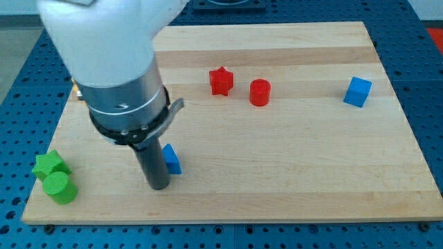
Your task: Push the blue triangle to the top left of the blue cube
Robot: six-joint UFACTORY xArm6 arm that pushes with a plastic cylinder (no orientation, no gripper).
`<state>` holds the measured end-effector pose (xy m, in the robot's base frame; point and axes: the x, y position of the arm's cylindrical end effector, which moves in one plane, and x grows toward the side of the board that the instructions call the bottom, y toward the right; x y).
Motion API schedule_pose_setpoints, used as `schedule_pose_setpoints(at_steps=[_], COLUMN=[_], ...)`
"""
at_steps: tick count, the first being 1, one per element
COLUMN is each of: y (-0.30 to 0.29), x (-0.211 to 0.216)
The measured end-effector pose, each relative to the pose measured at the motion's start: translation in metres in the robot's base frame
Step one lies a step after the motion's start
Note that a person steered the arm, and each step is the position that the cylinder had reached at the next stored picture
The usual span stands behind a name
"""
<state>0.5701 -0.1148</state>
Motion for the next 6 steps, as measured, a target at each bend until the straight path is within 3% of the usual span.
schedule_pose_setpoints(at_steps=[2, 4, 6], y=[-0.012, 0.015, 0.023], x=[-0.014, -0.033, -0.074])
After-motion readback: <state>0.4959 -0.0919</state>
